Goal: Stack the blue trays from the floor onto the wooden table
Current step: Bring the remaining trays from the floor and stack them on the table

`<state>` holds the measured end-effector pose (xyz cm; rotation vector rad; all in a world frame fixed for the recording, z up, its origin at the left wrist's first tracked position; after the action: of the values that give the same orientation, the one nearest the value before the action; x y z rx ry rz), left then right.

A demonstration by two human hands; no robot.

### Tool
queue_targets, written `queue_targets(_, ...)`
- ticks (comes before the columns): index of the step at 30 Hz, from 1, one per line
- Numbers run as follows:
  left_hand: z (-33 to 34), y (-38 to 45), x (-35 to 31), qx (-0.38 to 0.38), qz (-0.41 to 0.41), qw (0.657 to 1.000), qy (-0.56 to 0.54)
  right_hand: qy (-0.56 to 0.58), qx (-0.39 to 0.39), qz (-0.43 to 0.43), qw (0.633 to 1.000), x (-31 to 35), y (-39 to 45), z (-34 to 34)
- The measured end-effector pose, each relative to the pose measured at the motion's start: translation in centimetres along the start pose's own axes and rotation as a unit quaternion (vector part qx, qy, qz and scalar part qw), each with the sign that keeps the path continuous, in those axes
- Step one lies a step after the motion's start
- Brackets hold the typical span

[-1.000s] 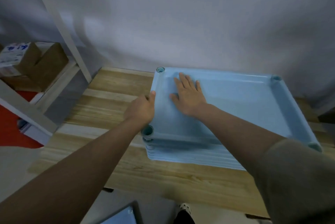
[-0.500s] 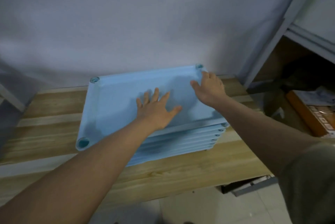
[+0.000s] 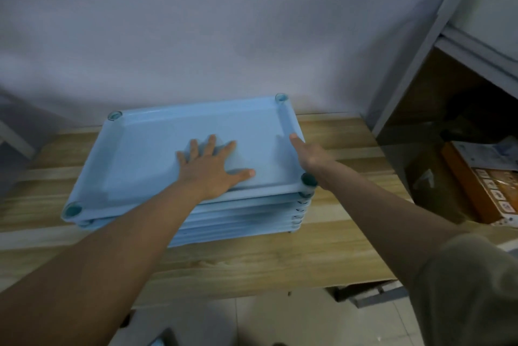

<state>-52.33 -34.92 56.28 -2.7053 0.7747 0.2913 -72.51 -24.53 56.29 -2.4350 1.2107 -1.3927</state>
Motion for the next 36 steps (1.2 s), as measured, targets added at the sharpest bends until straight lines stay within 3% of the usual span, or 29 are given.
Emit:
queue_targets(5,0.2,0.0,0.0,-0.002,-0.004,1.0,0.004,-0.012,-0.004,-0.041,0.999,0.0,0.2,0.0)
queue_targets(10,0.2,0.0,-0.1,0.003,-0.005,1.0,0.004,-0.021,-0.005,-0.029,0.999,-0.1,0.4,0.0)
queue_targets(12,0.1,-0.1,-0.2,0.003,-0.004,1.0,0.004,-0.094,-0.054,-0.048,0.993,0.0,0.7,-0.3)
queue_targets(15,0.0,-0.2,-0.2,0.005,-0.006,1.0,0.001,-0.276,-0.149,-0.172,0.934,2.6,1.5,-1.3)
queue_targets(18,0.1,-0.2,-0.2,0.005,-0.01,1.0,-0.003,-0.349,-0.09,-0.237,0.902,4.5,3.1,-0.3)
queue_targets(23,0.1,0.0,-0.2,0.003,-0.012,1.0,-0.004,-0.445,-0.065,-0.227,0.864,4.0,4.5,1.3)
queue_targets(36,0.8,-0.1,-0.2,-0.004,-0.012,1.0,0.001,-0.362,-0.068,-0.218,0.904,3.5,3.8,1.0)
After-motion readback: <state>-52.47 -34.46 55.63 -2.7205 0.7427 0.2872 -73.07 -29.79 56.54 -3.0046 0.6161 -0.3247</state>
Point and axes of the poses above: each hand's wrist, its own y-axis towards the middle knuckle, its own z-axis out of the palm, x = y × z, the point moved 6 cm from there along y, towards the middle knuckle, and after that the axes turned 10 degrees about -y, right-handed, at the moved point
